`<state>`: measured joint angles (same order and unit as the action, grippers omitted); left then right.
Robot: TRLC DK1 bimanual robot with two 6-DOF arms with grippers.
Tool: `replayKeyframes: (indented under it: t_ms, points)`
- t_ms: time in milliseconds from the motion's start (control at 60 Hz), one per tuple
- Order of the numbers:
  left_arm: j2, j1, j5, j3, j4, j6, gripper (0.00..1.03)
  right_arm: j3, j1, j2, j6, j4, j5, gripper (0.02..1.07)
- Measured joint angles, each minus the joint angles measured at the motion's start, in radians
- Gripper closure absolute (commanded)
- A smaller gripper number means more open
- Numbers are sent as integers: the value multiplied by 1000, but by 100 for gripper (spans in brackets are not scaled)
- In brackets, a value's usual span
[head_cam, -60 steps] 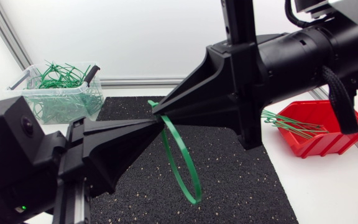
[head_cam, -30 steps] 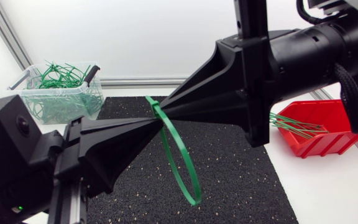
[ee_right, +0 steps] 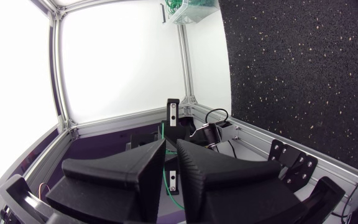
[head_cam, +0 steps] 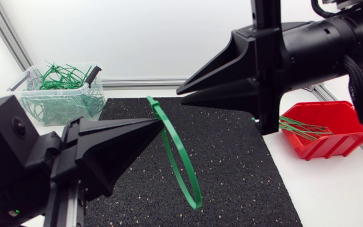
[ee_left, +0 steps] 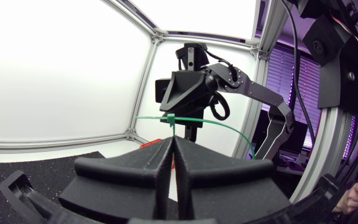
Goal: Take a green cable tie from the red box, thread the tail through the head to close it, then place it in the transparent bin on the left.
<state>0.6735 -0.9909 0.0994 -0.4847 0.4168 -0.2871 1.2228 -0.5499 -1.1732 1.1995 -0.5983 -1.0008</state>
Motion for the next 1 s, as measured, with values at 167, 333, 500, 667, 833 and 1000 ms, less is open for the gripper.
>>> replayKeyframes:
  t_ms: [167, 333, 500, 667, 833, 1000]
  points:
    - [0, 0, 0, 0, 0, 0, 100, 43, 2, -36, -16, -1, 0, 86]
    - [0, 0, 0, 0, 0, 0, 100, 52, -2, -68, -27, -1, 2, 85]
    - [0, 0, 0, 0, 0, 0, 100, 53, -40, -79, -34, -1, 2, 80]
    - [0, 0, 0, 0, 0, 0, 100, 53, -71, -84, -35, -1, 2, 80]
    - [0, 0, 1, 0, 0, 0, 100, 64, -84, -92, -42, 0, 2, 80]
    - [0, 0, 0, 0, 0, 0, 100, 72, -85, -108, -42, 0, 2, 80]
